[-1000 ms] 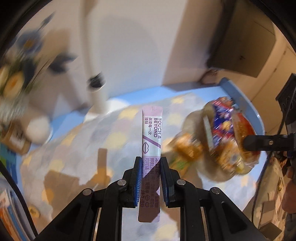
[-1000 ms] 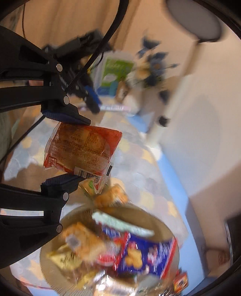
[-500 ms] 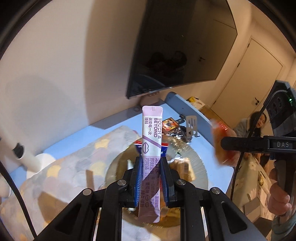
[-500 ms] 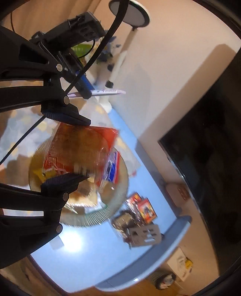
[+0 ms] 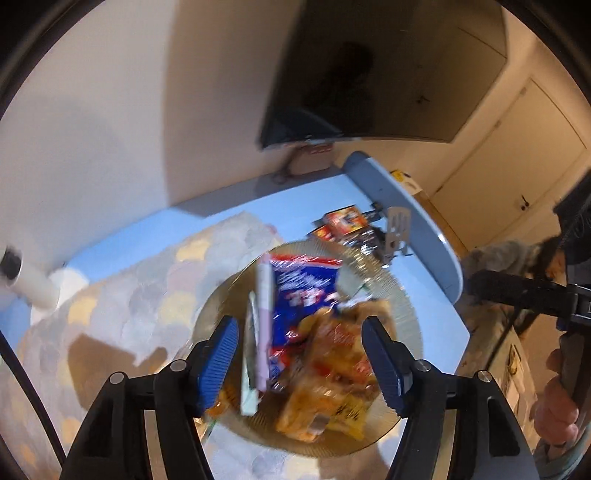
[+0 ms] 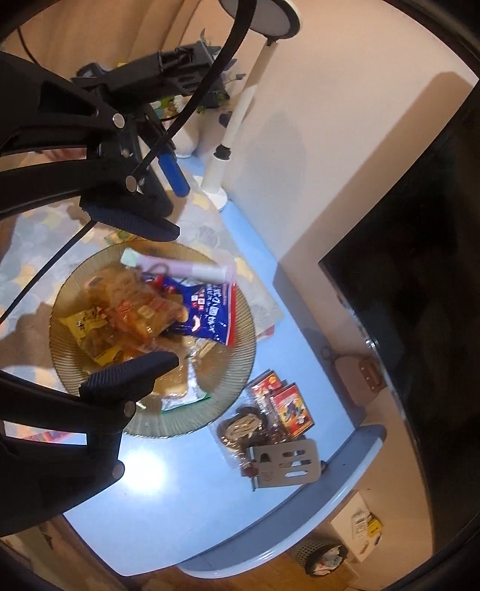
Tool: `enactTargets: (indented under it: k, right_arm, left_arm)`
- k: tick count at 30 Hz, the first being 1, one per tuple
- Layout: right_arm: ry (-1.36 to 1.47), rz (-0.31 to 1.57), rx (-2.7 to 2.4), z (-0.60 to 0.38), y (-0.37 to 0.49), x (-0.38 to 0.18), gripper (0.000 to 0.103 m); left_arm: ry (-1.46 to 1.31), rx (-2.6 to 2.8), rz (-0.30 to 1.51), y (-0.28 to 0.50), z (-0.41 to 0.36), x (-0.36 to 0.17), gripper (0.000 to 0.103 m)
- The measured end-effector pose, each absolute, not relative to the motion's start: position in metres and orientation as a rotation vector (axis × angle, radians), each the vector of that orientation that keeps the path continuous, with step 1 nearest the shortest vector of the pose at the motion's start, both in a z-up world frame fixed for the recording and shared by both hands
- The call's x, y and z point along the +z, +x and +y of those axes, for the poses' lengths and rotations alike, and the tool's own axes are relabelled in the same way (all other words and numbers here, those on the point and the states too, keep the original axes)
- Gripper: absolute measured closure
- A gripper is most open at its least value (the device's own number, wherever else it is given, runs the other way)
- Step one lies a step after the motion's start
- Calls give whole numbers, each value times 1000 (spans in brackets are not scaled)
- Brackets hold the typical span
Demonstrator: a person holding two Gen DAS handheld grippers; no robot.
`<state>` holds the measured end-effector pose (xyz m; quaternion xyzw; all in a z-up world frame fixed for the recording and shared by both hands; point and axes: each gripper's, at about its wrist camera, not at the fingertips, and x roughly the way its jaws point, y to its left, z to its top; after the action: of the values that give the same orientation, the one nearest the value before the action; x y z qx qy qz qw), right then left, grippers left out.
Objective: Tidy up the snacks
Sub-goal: 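Carry both items over the glass bowl and open both tools to drop them, then move both tools back toward the green-label cake and bread pack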
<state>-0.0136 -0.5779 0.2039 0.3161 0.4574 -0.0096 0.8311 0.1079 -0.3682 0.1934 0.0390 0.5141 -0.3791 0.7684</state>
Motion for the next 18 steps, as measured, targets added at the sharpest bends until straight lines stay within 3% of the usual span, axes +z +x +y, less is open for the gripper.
enactTargets:
  k: [11,18]
  right_arm:
    - [627,1093,144,-518,-21,171,41]
    - [679,1237,282,-454,-5,131,41]
  left_arm:
    - [-3,-563,1264,109,-244,134,36]
    - [127,-567,1382,95,-253,69,36]
